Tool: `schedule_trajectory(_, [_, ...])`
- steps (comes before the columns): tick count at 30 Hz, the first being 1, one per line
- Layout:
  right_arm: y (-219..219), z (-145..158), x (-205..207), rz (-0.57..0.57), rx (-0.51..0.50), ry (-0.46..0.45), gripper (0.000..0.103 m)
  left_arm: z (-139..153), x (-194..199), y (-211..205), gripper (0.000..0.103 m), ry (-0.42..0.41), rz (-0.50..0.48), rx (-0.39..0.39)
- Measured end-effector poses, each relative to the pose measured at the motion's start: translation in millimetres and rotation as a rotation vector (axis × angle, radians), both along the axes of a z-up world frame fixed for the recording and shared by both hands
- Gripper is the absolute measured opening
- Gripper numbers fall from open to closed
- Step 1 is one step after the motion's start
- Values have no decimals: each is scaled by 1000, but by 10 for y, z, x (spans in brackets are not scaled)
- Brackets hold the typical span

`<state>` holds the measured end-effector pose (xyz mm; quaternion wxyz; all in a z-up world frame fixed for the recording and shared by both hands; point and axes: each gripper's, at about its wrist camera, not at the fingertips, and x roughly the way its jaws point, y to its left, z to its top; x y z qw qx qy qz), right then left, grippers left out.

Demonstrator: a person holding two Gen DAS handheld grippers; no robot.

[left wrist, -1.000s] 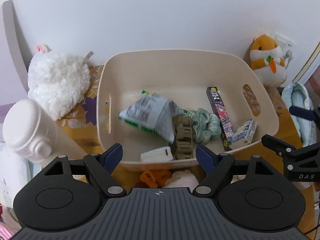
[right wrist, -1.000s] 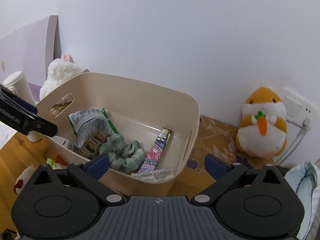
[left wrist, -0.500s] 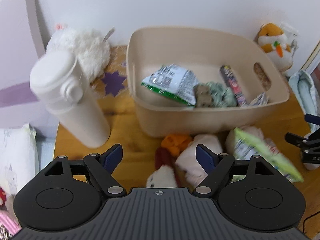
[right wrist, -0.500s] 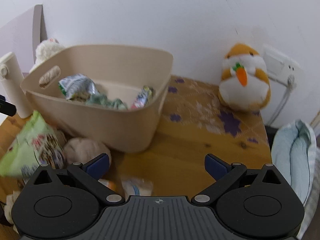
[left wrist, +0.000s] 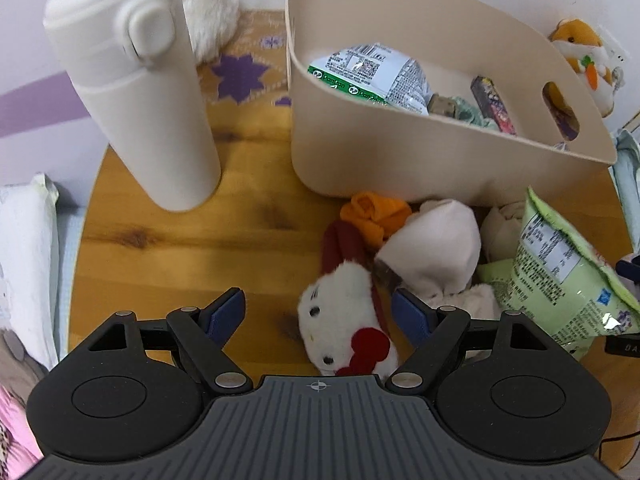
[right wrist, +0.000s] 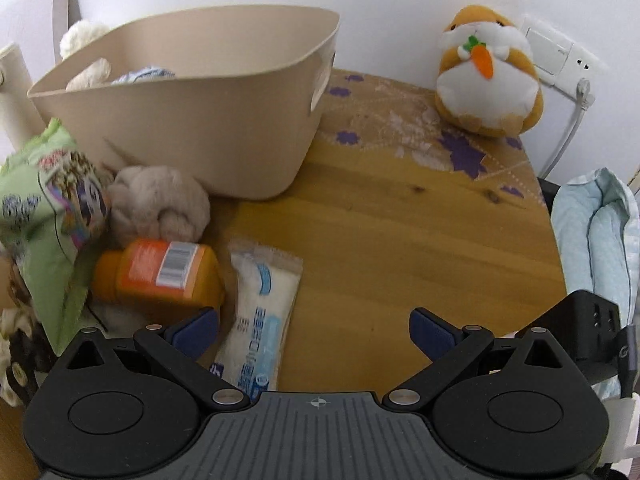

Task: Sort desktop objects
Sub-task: 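Grasp the white plush toy with the left gripper while the right grasps the bread packet, then carry the plush toy and bread packet over the beige basket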

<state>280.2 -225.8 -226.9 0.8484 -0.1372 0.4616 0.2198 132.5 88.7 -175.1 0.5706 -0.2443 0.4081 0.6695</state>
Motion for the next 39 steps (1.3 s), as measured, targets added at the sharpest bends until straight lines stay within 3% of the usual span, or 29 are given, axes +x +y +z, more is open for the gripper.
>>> schedule_trajectory(5, [64,-104,-11,28,-28,37,103,-128,35,46,82,15,15,-39])
schedule_trajectory(9, [185,-210,-17,53,-107,44,103,-226,87,81,82,40,10,-42])
schedule_trajectory(13, [223,-225,-21,62,-91,31,103,-319,111,131,82,69,22,-57])
schedule_trajectory(15, [238,-222,-38,75,-89,24,98,-357,127,138,78,87,18,-58])
schedule_trajectory(18, [227,-207,-36,84,-55,40,86,-420,161,149,58,102,11,-71])
schedule_trajectory(22, [193,-176,-39,82,-2,78,68,-452,188,123,55,117,1,-73])
schedule_trajectory(24, [194,-161,-57,87,7,78,51,-451,174,105,52,114,-7,-73])
schedule_trajectory(27, [190,-140,-82,88,12,78,37,-438,138,70,49,107,-1,-74])
schedule_trajectory(30, [179,-134,-89,82,11,83,31,-423,91,26,48,99,10,-76])
schedule_trajectory(39, [30,-99,-248,64,4,83,30,-338,67,-226,47,99,5,-53])
